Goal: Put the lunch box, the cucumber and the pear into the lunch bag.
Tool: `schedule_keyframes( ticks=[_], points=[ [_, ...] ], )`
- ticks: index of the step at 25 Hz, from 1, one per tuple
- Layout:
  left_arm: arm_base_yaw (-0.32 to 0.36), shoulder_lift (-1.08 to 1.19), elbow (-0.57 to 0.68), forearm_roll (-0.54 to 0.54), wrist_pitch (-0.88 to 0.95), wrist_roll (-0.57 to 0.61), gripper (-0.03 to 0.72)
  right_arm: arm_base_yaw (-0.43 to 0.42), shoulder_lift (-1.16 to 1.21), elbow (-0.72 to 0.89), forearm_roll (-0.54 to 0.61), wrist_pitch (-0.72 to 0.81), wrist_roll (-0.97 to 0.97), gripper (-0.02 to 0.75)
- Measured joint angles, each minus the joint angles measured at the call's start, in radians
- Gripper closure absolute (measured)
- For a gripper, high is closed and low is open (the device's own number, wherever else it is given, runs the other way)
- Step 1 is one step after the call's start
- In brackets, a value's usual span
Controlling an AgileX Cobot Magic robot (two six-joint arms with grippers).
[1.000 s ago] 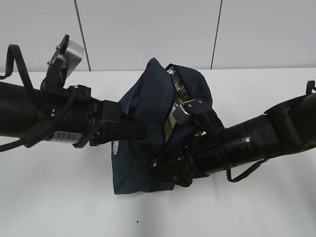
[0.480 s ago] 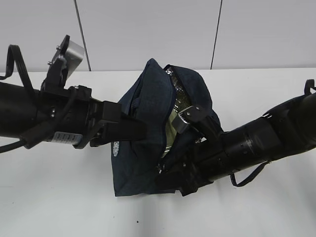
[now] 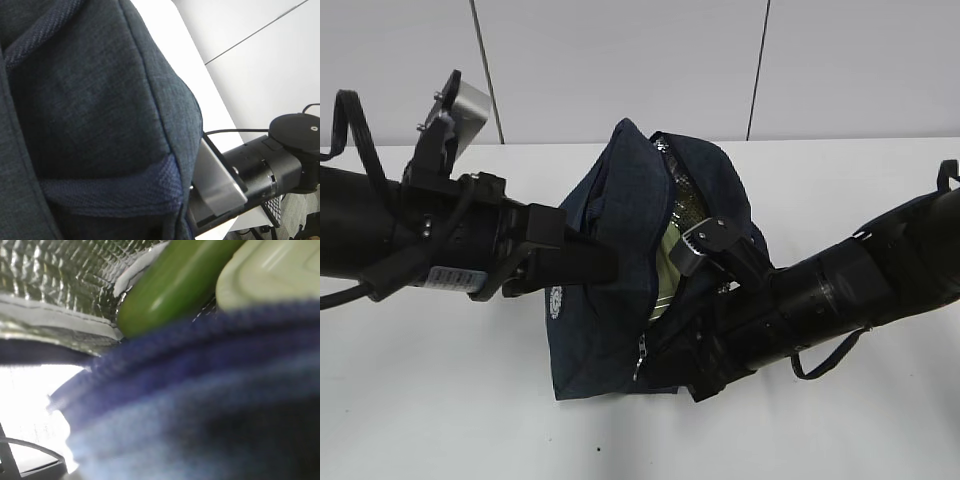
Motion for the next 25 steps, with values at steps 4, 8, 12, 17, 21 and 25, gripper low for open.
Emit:
schedule_keyframes(
  ticks=[4,8,12,17,21,25],
  points=[
    [0.0,0.0,0.0,0.0,0.0,0.0,0.703,0.0,0.0,0.0,0.0,-0.002,0.0,0.732],
    [0.0,0.0,0.0,0.0,0.0,0.0,0.703,0.0,0.0,0.0,-0.004,-0.002,0.0,0.731],
    [0.0,0.0,0.0,0.0,0.0,0.0,0.703,0.0,0.0,0.0,-0.009,-0.002,0.0,0.666],
    [0.0,0.0,0.0,0.006,0.0,0.0,0.703,0.0,0.0,0.0,-0.015,0.004,0.0,0.459],
    [0.0,0.0,0.0,0.006,0.0,0.0,0.703,0.0,0.0,0.0,-0.017,0.004,0.0,0.352],
    [0.0,0.0,0.0,0.007,0.0,0.0,0.703,0.0,0.0,0.0,-0.015,0.004,0.0,0.308]
  ],
)
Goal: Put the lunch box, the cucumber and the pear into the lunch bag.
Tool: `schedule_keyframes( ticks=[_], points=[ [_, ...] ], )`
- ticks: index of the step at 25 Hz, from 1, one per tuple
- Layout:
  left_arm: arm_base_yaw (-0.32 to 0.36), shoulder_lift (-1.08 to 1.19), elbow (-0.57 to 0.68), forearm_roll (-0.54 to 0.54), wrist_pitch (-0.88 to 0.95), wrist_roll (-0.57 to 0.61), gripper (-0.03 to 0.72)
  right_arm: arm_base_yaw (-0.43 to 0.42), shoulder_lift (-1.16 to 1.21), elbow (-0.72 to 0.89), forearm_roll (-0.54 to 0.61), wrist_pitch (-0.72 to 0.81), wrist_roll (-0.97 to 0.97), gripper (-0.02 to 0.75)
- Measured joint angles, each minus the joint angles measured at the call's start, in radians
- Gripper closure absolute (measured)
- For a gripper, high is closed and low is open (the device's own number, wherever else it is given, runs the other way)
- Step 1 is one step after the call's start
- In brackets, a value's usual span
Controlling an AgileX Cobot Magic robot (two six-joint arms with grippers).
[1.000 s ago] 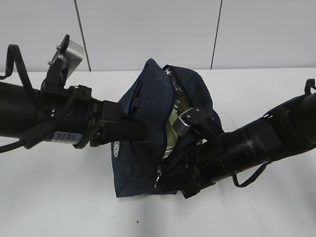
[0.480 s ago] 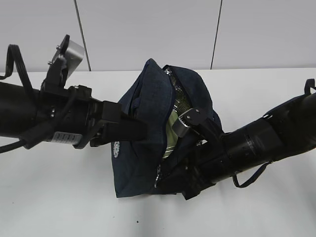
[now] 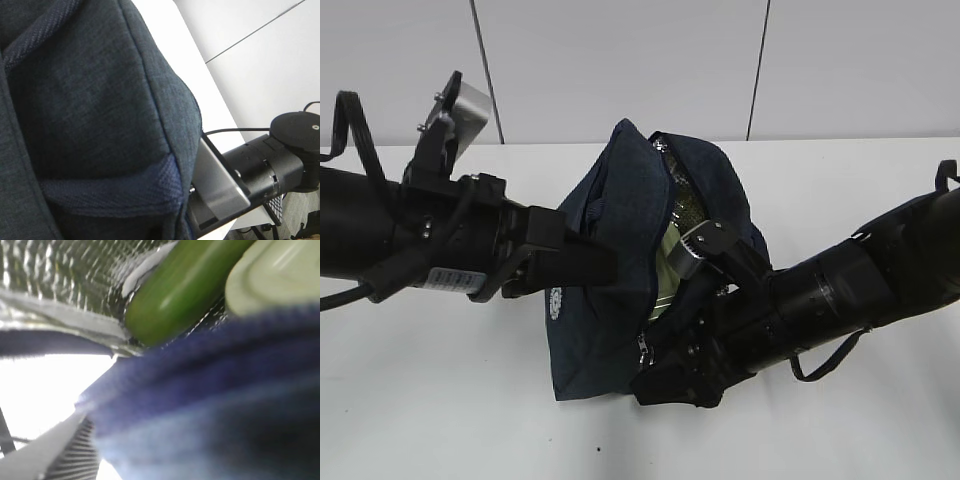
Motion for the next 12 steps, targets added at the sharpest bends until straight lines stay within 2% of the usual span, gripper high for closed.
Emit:
schedule_keyframes(
  ticks=[6,12],
  points=[
    [0.0,0.0,0.0,0.001,0.0,0.0,0.703,0.0,0.0,0.0,0.009,0.004,0.0,0.243],
    [0.0,0.0,0.0,0.001,0.0,0.0,0.703,0.0,0.0,0.0,0.071,-0.009,0.0,0.216]
  ],
)
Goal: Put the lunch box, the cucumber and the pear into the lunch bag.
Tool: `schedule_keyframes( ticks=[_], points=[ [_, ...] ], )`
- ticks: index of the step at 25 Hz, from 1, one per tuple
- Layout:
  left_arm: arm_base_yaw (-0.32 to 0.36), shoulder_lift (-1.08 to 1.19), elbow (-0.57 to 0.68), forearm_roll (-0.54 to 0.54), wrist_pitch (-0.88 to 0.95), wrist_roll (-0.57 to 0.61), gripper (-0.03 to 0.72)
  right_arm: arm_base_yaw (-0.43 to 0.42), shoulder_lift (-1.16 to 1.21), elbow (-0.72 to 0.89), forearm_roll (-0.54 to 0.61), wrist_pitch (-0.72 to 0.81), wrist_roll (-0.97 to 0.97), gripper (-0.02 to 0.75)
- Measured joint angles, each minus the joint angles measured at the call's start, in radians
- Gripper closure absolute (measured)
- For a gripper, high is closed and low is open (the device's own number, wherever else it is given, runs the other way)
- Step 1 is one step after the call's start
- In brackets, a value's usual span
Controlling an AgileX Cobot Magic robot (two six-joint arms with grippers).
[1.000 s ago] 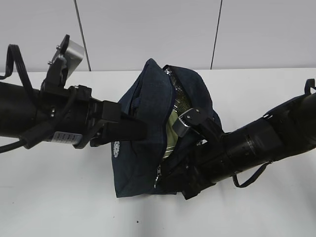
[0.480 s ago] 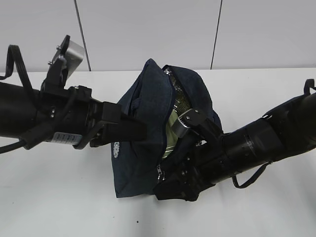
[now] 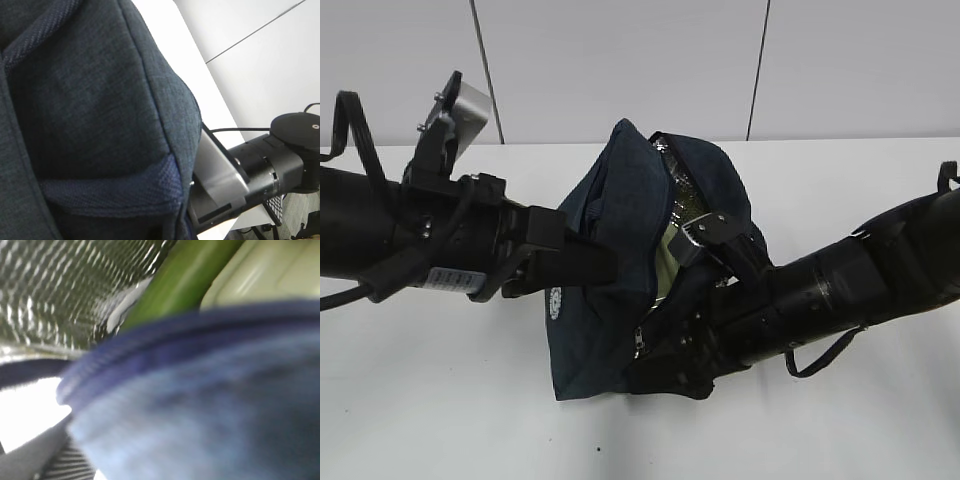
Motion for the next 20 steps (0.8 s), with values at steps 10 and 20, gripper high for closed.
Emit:
schedule_keyframes(
  ticks=[10,20],
  points=[
    [0.0,0.0,0.0,-0.001,-0.005,0.0,0.703,0.0,0.0,0.0,0.075,-0.029,0.0,0.284],
    [0.0,0.0,0.0,-0.001,-0.005,0.0,0.703,0.0,0.0,0.0,0.02,-0.054,0.0,0.488]
  ],
)
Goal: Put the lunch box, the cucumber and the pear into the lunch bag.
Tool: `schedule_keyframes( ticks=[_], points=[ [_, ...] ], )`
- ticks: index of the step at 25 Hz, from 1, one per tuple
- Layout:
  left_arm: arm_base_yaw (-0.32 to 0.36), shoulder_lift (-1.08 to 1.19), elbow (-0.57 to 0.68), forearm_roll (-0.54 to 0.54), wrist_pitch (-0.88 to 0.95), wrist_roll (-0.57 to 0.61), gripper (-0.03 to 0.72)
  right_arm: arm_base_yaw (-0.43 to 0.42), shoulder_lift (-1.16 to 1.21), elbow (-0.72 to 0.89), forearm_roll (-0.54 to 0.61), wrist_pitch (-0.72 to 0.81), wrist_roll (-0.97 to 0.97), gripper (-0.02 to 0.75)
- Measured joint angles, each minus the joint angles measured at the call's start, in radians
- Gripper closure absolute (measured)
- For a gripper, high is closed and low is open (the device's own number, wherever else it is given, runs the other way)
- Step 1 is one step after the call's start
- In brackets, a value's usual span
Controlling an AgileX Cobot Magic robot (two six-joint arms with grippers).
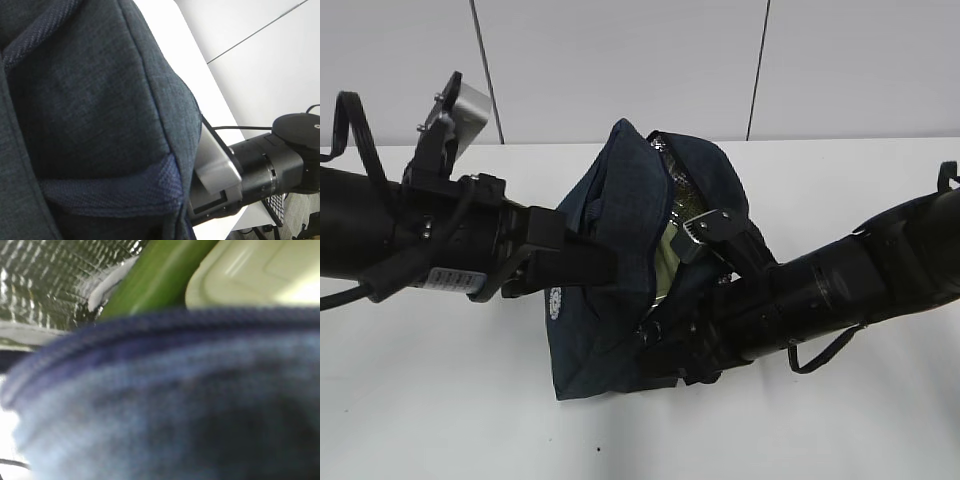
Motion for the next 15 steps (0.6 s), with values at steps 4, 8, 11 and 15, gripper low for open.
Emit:
schedule_keyframes(
  ticks=[4,8,11,15],
  points=[
    [0.0,0.0,0.0,0.002,0.0,0.0,0.703,0.0,0.0,0.0,-0.013,0.004,0.0,0.519],
    [0.0,0.0,0.0,0.003,-0.002,0.0,0.703,0.0,0.0,0.0,-0.029,0.004,0.002,0.733],
    [0.0,0.0,0.0,0.004,-0.003,0.0,0.703,0.0,0.0,0.0,-0.031,0.004,0.004,0.733],
    [0.0,0.0,0.0,0.006,-0.003,0.0,0.703,0.0,0.0,0.0,-0.034,0.004,0.005,0.733]
  ],
)
